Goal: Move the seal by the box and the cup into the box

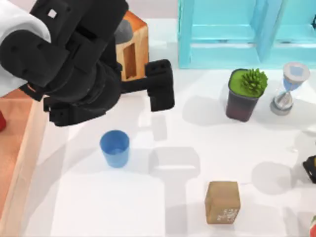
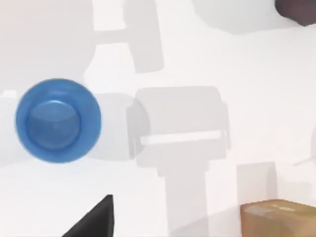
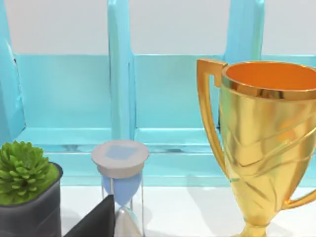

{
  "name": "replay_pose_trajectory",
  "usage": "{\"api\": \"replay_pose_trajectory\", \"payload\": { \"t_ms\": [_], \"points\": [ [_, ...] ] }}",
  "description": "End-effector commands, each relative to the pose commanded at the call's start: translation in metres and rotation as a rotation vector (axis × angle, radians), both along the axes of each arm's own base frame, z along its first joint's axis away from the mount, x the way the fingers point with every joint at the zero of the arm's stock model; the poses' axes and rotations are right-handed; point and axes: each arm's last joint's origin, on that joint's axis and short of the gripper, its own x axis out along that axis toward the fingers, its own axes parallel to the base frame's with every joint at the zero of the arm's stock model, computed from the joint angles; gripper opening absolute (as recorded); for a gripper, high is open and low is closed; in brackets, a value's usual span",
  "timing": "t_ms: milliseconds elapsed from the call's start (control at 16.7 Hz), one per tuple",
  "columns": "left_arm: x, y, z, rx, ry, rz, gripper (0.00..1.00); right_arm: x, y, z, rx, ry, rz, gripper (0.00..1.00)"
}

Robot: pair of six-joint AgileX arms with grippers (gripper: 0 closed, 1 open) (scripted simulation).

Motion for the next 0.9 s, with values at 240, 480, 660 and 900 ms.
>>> {"api": "replay_pose_trajectory", "payload": {
  "t_ms": [240, 480, 660, 900],
  "points": [
    [0.012, -0.089, -0.023, 0.129, 0.231, -0.016, 1.00, 0.000, 0.000, 0.000, 0.000, 0.000, 0.000, 1.00],
    [0.002, -0.158, -0.060, 0.272, 0.371, -0.011, 1.00, 0.000, 0.000, 0.000, 0.000, 0.000, 0.000, 1.00],
    [-0.008, -0.188, -0.082, 0.348, 0.421, -0.004, 1.00, 0.000, 0.000, 0.000, 0.000, 0.000, 0.000, 1.00],
    [-0.012, -0.196, -0.089, 0.371, 0.434, -0.001, 1.00, 0.000, 0.000, 0.000, 0.000, 0.000, 0.000, 1.00]
  ]
}}
